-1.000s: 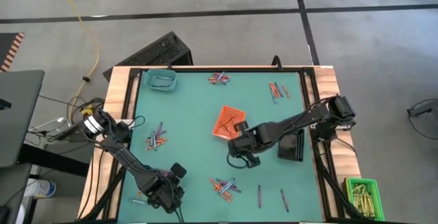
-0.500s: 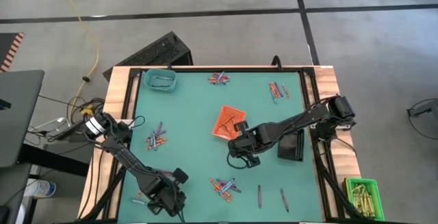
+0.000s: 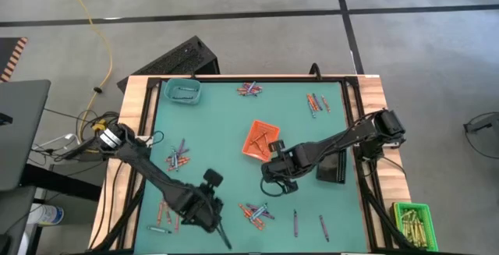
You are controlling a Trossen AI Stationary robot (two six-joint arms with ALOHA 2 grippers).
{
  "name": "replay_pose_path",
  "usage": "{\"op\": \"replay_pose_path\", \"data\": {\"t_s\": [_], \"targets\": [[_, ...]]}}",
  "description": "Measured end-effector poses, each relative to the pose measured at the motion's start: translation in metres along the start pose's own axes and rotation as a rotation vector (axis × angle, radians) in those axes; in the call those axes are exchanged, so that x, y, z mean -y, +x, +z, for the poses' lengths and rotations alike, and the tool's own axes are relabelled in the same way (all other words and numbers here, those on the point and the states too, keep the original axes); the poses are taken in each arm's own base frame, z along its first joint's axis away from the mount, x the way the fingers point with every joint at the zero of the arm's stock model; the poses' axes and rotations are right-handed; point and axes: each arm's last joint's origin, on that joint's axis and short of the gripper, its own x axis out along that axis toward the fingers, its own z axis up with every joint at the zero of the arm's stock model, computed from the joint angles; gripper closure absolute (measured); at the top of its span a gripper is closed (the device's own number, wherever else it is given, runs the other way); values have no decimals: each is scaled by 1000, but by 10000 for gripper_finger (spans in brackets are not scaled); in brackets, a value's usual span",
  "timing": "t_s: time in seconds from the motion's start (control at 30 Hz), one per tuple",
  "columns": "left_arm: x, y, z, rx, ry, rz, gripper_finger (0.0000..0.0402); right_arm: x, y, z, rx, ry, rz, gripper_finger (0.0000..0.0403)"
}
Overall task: Sort crayons
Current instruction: Put the blue crayon into the blue bin
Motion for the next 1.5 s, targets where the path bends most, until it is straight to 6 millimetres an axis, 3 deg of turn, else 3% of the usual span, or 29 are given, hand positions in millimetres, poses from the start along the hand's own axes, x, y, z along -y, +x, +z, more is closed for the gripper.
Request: {"op": "replay_pose_path", "data": {"t_s": [0.33,0.5,0.7,0.83,1.07,1.5], "targets": [[-96,-8,-47,-43,-226,141,401,-29,-7,-5,-36,41,-9,339],[-144,-10,-91,-91,-367,217,401,-44,-12,-7,-30,67,-32,339],[-186,-4,-154,-206,-447,302,401,-62,-17,-8,0,76,-65,339],[-206,5,-187,-254,-472,328,401,-73,-21,-10,19,67,-96,339],[-234,22,-225,-269,-493,328,400,-82,-24,-11,35,87,-108,339],[-260,33,-288,-271,-725,314,398,-87,-25,-12,48,128,-109,339]]}}
